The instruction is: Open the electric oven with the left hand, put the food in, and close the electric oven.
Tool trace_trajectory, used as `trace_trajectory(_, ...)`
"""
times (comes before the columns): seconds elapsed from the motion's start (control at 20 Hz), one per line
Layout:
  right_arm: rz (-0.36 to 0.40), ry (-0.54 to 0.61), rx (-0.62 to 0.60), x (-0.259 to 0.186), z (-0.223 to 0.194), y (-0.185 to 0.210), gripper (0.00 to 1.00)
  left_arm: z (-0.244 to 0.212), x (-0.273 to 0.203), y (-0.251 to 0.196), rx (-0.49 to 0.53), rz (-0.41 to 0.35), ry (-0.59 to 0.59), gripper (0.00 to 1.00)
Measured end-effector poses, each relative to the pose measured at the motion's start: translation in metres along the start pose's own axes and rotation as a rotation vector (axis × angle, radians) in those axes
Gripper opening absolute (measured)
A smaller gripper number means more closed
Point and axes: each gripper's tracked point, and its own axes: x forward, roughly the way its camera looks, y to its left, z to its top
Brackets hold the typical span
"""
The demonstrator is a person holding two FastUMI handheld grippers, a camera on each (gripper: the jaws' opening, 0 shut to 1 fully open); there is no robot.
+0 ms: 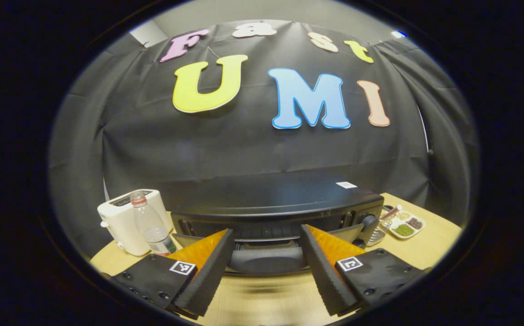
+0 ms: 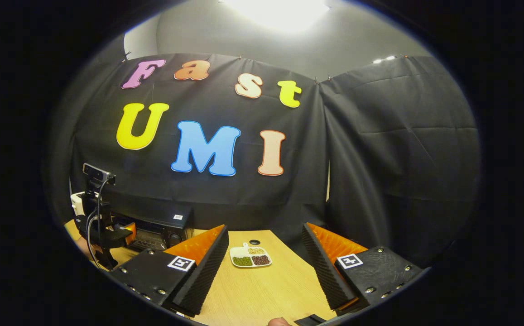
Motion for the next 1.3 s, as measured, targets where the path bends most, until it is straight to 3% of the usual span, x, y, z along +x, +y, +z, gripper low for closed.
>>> trace_trajectory(1.3, 0.125, 0.056, -0.018, -0.013, -0.024, -0.018, 0.99, -0.083, -0.069, -0.016, 0.035, 0.062, 0.142, 0.98)
